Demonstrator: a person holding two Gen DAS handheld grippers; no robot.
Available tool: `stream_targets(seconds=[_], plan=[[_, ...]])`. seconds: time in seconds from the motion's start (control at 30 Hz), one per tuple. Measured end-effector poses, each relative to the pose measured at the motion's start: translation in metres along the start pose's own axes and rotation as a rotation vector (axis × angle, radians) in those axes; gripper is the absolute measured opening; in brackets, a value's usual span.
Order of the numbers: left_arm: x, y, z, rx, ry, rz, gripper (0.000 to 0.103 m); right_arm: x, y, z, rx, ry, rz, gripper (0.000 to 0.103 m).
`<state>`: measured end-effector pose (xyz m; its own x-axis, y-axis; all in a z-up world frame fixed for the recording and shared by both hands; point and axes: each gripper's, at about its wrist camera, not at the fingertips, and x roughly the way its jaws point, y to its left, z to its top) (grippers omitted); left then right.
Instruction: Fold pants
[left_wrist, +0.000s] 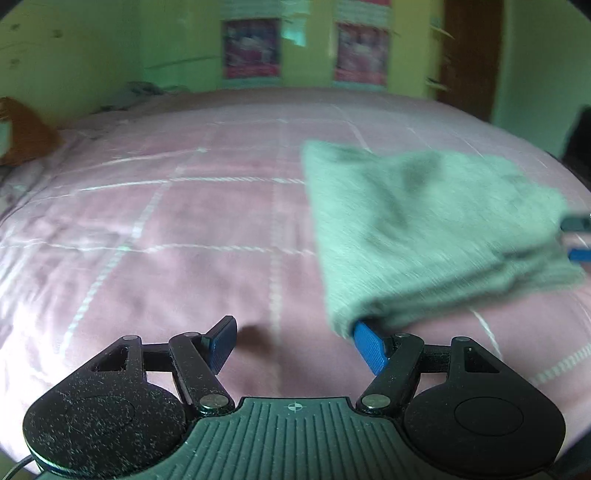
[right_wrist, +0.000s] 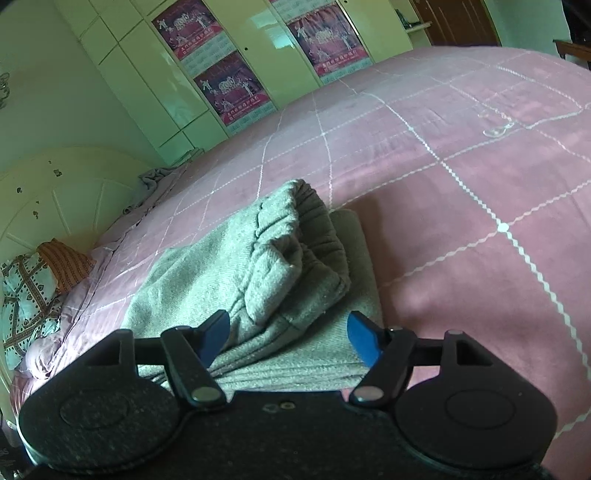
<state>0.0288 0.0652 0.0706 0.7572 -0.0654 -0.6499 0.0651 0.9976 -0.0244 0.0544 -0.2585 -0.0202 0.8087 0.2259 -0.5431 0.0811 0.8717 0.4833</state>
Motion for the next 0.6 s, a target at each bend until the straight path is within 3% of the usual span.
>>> stream_targets(seconds=[0.07, 0.2, 0.23, 0.27, 0.3, 0.4, 0.5, 0.53, 0.6], plan=[[0.000, 0.005, -0.001, -0.040, -0.018, -0.007, 0.071, 0.009, -0.001, 0.002, 0.025, 0.023, 0.012, 0.073], [0.003, -0.012, -0.002, 0.081, -0.026, 0.022, 0.071, 0.034, -0.003, 0.009, 0.109, 0.059, 0.044, 0.072], [0.005, -0.012, -0.002, 0.082, -0.029, 0.032, 0.069, 0.039, -0.003, 0.011, 0.128, 0.063, 0.047, 0.066], [0.004, -0.007, -0.002, 0.048, -0.038, 0.026, 0.066, 0.043, -0.001, 0.013, 0.138, 0.072, 0.042, 0.043], [0.001, -0.001, -0.001, 0.007, -0.049, 0.003, 0.060, 0.045, 0.004, 0.016, 0.133, 0.079, 0.039, 0.040], [-0.006, 0.004, -0.001, -0.025, -0.100, 0.005, 0.060, 0.010, 0.029, 0.026, 0.044, -0.059, 0.150, 0.039], [0.000, 0.007, -0.002, -0.060, -0.072, -0.013, 0.060, -0.018, 0.041, 0.022, -0.032, -0.136, 0.190, 0.039], [0.003, 0.008, -0.002, -0.065, -0.060, -0.022, 0.060, -0.010, 0.033, 0.018, -0.030, -0.110, 0.152, 0.039], [0.004, 0.006, -0.002, -0.057, -0.050, -0.025, 0.060, 0.031, 0.006, 0.007, 0.042, 0.065, 0.022, 0.038]])
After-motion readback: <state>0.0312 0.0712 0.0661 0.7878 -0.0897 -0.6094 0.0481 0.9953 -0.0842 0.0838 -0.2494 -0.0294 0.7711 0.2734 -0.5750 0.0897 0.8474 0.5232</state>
